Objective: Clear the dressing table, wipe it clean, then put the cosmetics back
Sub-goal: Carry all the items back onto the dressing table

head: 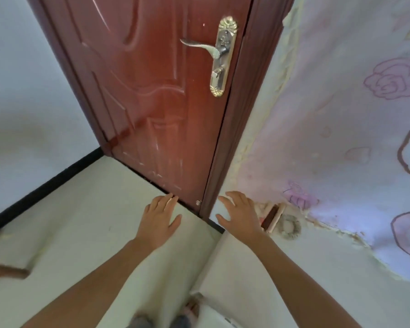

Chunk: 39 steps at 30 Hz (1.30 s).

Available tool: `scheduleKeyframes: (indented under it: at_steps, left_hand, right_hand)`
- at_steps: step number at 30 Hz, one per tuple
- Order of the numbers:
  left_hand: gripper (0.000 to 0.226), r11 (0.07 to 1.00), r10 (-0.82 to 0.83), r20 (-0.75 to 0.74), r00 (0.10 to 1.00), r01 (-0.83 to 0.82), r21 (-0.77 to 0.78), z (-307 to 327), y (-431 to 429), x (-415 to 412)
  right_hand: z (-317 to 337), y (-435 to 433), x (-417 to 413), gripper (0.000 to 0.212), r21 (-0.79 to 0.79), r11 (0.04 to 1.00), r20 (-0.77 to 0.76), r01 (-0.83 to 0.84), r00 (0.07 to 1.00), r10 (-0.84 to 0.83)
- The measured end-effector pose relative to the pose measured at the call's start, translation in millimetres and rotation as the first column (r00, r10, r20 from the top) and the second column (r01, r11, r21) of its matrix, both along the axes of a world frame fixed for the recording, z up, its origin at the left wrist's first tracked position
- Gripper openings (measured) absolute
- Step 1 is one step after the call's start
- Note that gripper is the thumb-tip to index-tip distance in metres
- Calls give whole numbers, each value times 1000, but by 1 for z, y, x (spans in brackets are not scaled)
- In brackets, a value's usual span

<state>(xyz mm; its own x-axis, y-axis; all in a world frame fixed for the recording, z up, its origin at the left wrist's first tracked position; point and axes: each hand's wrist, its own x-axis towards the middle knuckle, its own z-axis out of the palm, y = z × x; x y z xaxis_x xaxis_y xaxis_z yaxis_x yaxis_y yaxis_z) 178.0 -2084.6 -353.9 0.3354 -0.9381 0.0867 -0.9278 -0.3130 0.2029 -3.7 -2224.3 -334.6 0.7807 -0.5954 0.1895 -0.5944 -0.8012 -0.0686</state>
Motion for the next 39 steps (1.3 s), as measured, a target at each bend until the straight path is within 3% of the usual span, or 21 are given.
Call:
scheduleKeyframes:
  at_steps: [2, 5, 10, 14, 21, 24, 31, 39]
  left_hand:
    - [51, 997, 72, 6, 997, -72, 18, 1, 30, 13]
    - [70, 977, 212, -119, 970, -209, 36, 8, 80, 32]
    - [83, 863, 488, -184, 853, -503, -45, 20, 196, 61]
    - [53, 728, 672, -177, 719, -686, -25, 29, 329, 75]
    - [49, 387, 905, -155, 396, -918, -86, 65, 587, 54]
    - [47, 265, 947, -151, 285, -954, -137, 91, 670, 35]
    - [46, 46, 988, -131, 88, -956, -289, 145, 770, 13]
    - [46, 53, 995, -54, 78, -929, -367, 190, 836, 59]
  right_hand:
    - [-5, 19, 20, 39, 15, 998, -23, -63, 998, 63]
    - [-7, 49, 52, 44, 29, 983, -72, -182, 980, 184]
    - [8, 130, 122, 40, -16, 919, -114, -393, 914, 389]
    - [15, 237, 172, 34, -8, 819, -2, -573, 819, 573]
    - [49, 461, 220, 37, 12, 563, -44, -827, 562, 826]
    - [71, 541, 236, 34, 63, 449, -61, -891, 446, 893]
    - [124, 658, 288, 23, -87, 242, 48, -966, 238, 970]
    - [175, 737, 361, 38, -76, 190, 159, -979, 176, 971]
